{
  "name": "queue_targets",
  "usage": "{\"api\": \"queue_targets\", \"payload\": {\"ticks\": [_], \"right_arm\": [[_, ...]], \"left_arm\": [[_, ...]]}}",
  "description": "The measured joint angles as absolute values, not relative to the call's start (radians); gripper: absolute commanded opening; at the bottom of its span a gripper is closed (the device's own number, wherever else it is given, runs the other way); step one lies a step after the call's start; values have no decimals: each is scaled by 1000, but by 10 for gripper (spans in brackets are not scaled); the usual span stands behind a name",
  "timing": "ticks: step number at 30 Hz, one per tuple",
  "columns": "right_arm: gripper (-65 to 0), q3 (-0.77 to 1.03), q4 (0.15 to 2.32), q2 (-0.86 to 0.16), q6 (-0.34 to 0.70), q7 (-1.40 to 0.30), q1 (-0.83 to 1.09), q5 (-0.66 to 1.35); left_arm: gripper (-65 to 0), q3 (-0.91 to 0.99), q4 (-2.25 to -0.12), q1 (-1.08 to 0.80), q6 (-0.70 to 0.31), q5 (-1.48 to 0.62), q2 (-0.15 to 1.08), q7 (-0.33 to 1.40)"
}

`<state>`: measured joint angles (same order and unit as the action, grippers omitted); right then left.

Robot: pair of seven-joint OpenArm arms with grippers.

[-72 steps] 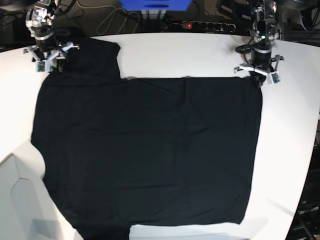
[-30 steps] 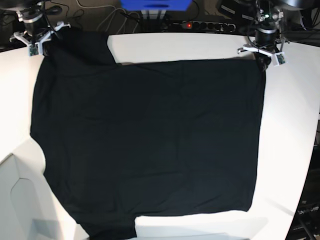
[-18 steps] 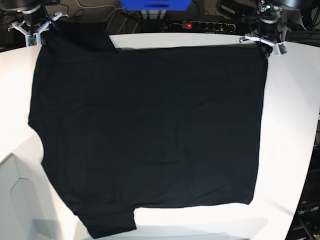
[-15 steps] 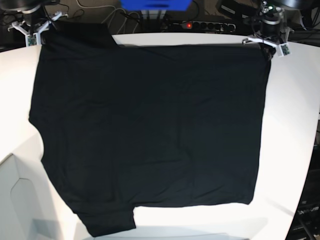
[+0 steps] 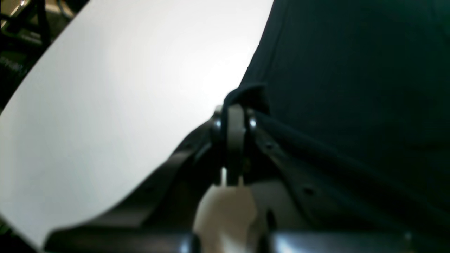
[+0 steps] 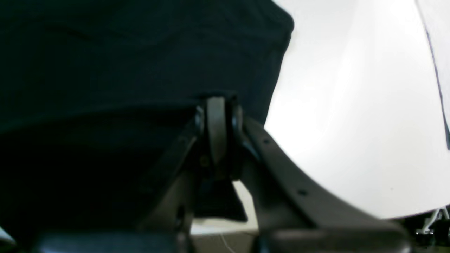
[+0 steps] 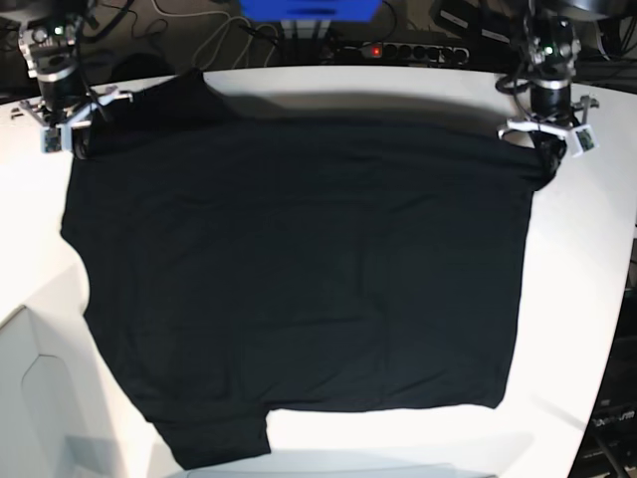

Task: Fold the T-shirt properly
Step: 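Pull both shoulder corners apart to stretch the shirt flat, then lift the shirt with both grippers and drag it toward the robot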

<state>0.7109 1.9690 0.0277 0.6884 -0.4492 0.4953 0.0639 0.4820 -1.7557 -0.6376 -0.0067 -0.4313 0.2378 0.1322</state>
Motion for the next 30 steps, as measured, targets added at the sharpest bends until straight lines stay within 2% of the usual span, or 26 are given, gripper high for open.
{"api": "queue_targets", "payload": {"ticks": [8,18,30], "right_arm": [[-650,633,1965,-42,691,-638,305,64],[-650,606,1808,-47,691,-653,129,62],[-650,606,1678,-105,691,-651,-8,65]], "left_arm": [[-649,482,-1737,-549,-4,-432,236,135],[-649,476,-1648,-403,-2,-425,182,132],[-649,443,-1605,-336,0,-426,191,135]]}}
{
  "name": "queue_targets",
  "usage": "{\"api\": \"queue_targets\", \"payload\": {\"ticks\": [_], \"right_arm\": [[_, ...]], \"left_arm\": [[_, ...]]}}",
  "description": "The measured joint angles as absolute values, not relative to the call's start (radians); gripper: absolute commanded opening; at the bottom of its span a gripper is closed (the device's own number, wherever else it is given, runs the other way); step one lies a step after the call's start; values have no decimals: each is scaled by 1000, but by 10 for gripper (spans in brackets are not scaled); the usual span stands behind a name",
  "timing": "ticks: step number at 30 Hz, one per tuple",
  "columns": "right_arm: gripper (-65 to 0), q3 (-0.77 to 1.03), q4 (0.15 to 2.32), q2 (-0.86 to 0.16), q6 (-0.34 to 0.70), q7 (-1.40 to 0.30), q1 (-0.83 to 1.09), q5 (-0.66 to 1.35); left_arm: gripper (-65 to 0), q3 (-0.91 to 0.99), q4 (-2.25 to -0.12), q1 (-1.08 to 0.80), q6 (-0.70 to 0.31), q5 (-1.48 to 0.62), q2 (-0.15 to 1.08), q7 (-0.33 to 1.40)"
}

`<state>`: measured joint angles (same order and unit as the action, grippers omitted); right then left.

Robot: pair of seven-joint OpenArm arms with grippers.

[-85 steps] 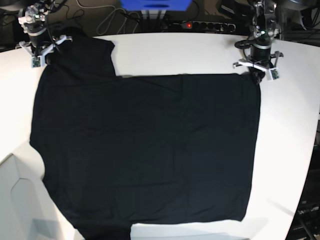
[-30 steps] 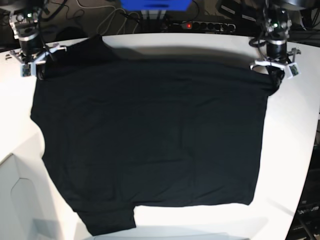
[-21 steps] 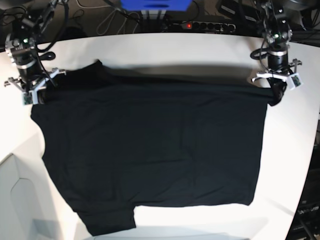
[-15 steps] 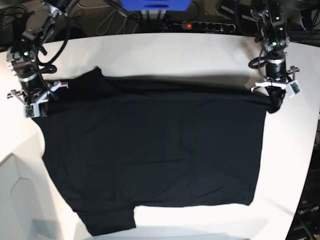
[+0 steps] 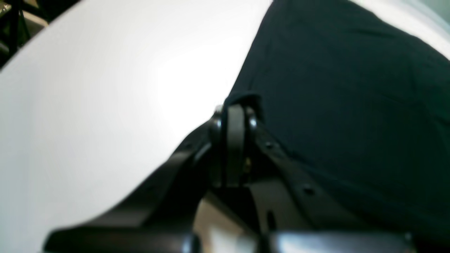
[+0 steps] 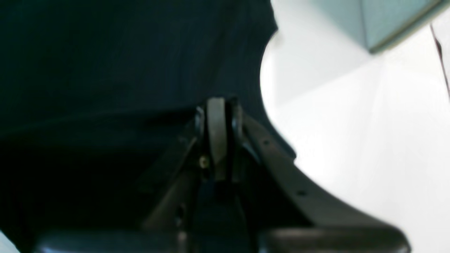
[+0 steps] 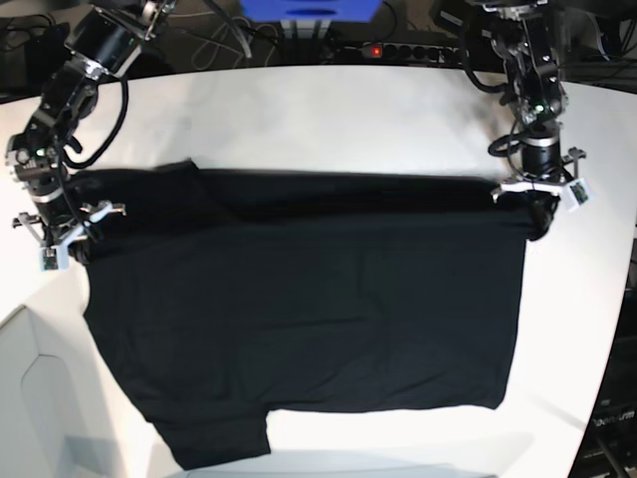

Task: Fold the T-shirt properly
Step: 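Lift the shirt with both grippers and drag it toward the robot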

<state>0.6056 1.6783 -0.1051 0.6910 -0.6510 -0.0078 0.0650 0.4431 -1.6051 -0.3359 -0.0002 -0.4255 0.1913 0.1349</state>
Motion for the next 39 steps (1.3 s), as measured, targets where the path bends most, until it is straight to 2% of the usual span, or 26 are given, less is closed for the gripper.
{"api": "queue_targets", "payload": {"ticks": [14,26,31,39], "right_arm": [[-650,585,1547,-110,691,-650,-131,59],[-650,516,1355,-119,691,-643,-290,-88],[-650,517,1304,-119,691,-573,-316,-121],[-650,517,1217,-120,691,-550,-356,-131]], "left_arm": [[-649,443,-1496,-218,-3,-424,191,139],[-649,443,-1419,-165,-1,-424,188,139],[-649,443,-1417,-143,-1,-424,188,139],[-649,443,-1392,-121,-1,-424,187,139]]}}
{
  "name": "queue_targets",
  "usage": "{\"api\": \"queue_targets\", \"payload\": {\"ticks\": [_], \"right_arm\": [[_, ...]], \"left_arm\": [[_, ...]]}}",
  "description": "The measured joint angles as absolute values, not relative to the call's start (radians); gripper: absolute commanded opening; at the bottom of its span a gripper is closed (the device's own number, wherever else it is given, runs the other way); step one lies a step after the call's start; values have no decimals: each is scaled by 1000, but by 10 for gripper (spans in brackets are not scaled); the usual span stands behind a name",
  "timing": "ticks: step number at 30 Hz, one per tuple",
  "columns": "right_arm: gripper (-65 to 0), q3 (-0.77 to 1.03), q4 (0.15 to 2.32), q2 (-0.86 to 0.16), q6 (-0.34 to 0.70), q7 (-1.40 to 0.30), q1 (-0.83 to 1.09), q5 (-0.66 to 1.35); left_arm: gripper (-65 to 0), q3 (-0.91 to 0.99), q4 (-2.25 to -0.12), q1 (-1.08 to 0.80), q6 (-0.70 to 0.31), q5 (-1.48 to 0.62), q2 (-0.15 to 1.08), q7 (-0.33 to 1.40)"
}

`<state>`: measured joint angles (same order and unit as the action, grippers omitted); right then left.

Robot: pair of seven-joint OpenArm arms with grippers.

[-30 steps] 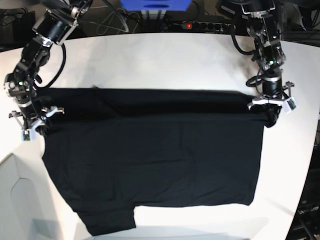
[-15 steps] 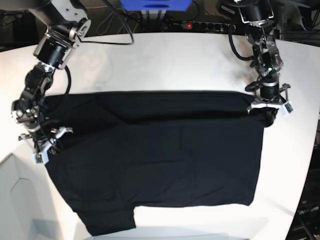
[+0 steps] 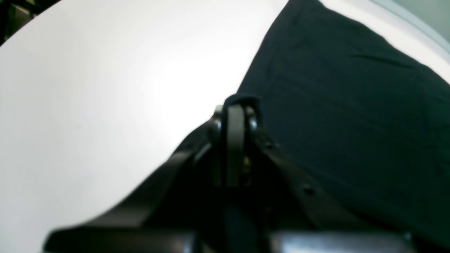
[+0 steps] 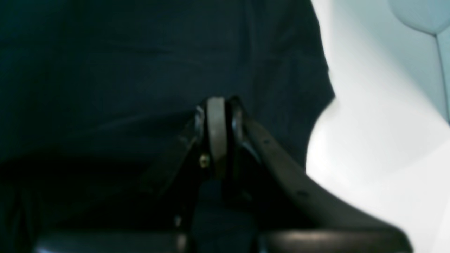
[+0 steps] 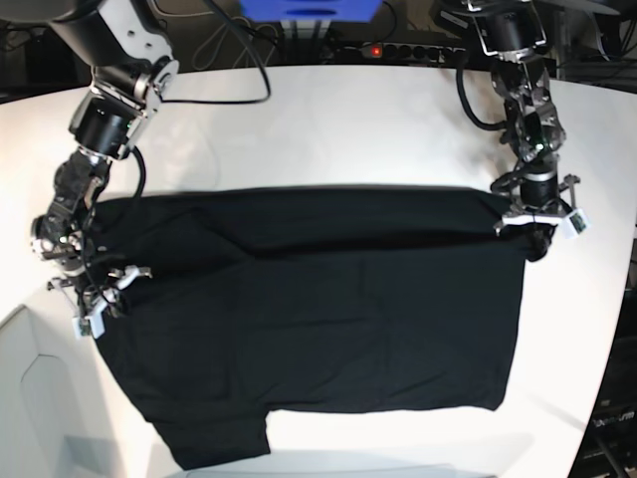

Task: Fold the T-shirt properly
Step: 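Lift the shirt with both grippers and drag it toward the robot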

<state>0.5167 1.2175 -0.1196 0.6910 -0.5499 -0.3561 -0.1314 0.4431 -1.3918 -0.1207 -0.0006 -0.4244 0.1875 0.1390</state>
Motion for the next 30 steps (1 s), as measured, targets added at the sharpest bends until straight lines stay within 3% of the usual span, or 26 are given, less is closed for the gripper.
{"api": "queue_targets", "payload": {"ticks": [9,12,17,20,30], "right_arm": [[-650,517,1205,-120,691,-550,-354,-132],[-601,517,1205,-119,691,-554,-353,-132],[-438,517,1205,-126,691,-557,-348,-132],[-395,528,1206,-136,691,-556,-348,-132],[-396,524,1348,-132,691,-564,-268,-134]], "left_arm": [[-629,443,-1329,-85,-1,-424,188,139],[-538,443,-1330,-76,0,-425,187,138],[-332,443,-1338,-54,0,-425,191,205],[-268,445,-1374,-52,0,-424,190,259],[-252,450,-1486,-180,-1,-430,184,259]]}}
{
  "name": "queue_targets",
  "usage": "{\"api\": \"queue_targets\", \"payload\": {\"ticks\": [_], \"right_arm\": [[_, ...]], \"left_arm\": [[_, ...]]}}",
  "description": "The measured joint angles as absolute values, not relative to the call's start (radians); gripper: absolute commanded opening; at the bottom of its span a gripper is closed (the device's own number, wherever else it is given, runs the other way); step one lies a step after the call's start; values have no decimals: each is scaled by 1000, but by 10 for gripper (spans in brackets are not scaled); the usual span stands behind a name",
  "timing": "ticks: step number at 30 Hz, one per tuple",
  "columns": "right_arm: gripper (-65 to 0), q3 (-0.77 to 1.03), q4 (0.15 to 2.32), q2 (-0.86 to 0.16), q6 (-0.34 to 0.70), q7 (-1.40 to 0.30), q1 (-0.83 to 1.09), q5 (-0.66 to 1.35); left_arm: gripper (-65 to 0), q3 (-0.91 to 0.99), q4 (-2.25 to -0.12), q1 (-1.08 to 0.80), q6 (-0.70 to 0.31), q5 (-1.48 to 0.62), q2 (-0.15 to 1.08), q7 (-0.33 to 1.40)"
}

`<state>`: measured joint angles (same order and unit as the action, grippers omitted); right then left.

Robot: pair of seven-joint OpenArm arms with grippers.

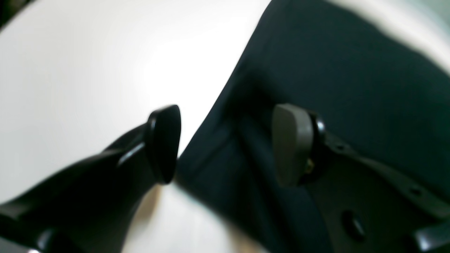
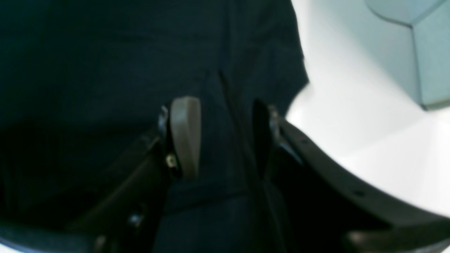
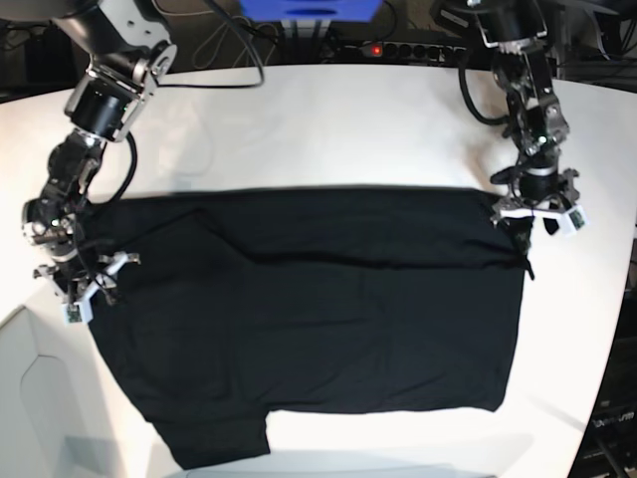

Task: Fold the T-shirt properly
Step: 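Lift the shirt with both grippers and drag it toward the robot, then lift the shirt higher and lay it back flat, releasing both grippers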

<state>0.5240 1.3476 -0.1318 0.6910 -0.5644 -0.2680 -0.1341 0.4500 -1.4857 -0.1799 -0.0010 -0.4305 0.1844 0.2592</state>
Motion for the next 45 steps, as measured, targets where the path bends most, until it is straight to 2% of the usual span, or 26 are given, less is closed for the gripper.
{"api": "queue_targets", "payload": {"ticks": [11,21,22,24,30,35,45], "right_arm": [[-391,527,1493,-107,691,-564,-156,-114],[-390,526,1511,-120,691,-564,-115,-93],[-390,529,1513,-124,691,-561,-115,-94],[-390,526,1514,-132,691,-551,-102,-88],[-390,558,1509,-167,691,-561,-43,-89],[-390,640,1493,-180,691,-552,-24,-88],[-390,661,1368,-200,690,-533,17,-75]], "left_arm": [[-253,451,-1385,-191,0,-432,182,250],[-259,455,-1343,-219,-4,-428,188,194],[-270,455,-1334,-209,-4,-428,188,194],[-336,455,-1317,-193,-3,-427,188,194],[-650,456,-1296,-191,-4,-435,191,181],[-649,456,-1296,-191,-4,-435,191,182],[-650,456,-1304,-199,-5,-435,191,183]]}}
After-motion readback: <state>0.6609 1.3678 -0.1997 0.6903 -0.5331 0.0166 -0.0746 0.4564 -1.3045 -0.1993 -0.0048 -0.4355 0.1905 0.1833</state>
